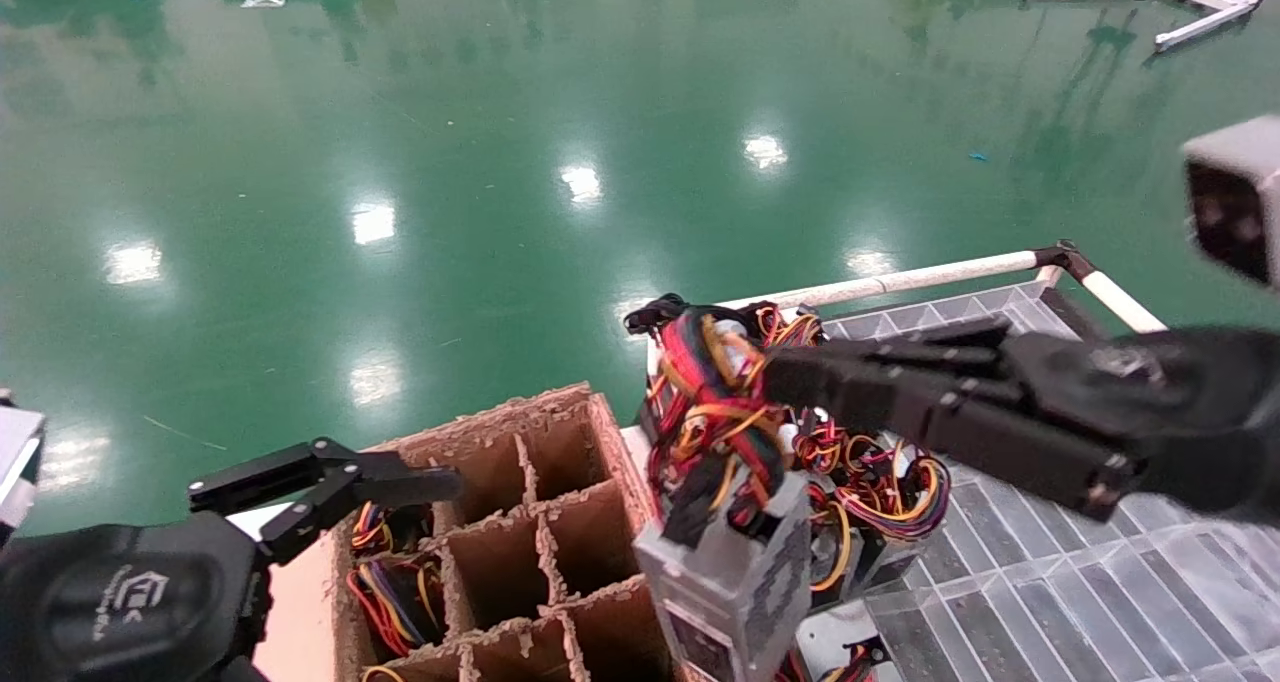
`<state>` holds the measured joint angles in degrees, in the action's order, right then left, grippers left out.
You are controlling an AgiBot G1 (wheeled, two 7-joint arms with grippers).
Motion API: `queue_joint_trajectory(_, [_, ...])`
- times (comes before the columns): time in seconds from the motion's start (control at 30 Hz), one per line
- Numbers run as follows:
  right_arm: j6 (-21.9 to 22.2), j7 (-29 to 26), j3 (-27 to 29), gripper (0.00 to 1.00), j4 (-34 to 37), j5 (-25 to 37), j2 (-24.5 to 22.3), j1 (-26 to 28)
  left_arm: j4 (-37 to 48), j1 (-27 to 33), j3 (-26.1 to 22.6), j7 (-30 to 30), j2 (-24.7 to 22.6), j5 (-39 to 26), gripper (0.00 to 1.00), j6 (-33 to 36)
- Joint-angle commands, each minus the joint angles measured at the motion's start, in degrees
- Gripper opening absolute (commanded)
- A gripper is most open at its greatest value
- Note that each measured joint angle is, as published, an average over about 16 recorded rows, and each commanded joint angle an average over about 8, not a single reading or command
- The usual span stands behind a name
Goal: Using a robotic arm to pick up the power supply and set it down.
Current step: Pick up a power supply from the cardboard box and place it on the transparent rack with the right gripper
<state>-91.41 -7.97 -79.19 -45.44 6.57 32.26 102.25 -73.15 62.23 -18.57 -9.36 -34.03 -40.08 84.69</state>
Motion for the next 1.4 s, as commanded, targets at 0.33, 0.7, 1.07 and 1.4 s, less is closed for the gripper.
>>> queue_joint_trajectory(0.33, [0.30,-3.06,-0.62,0.00,2.64,4.39,-8.03,7.62,0.00,0.00,-0.02,0.01,0.01,0.01,1.00,-0.01])
queue_joint_trajectory(0.7, [0.48,-5.03,-1.24,0.00,6.89,9.12,-13.59,14.00,0.00,0.01,-0.04,0.02,0.01,0.02,1.00,-0.01])
queue_joint_trajectory(1.07, [0.51,-5.02,-4.14,0.00,11.44,14.57,-15.29,15.41,0.00,0.01,-0.05,0.03,0.02,0.04,1.00,-0.02])
queue_joint_trajectory(1.4, [0.41,-4.69,-6.96,0.00,11.82,14.68,-15.18,13.13,0.00,0.02,-0.07,0.03,0.03,0.05,1.00,-0.03])
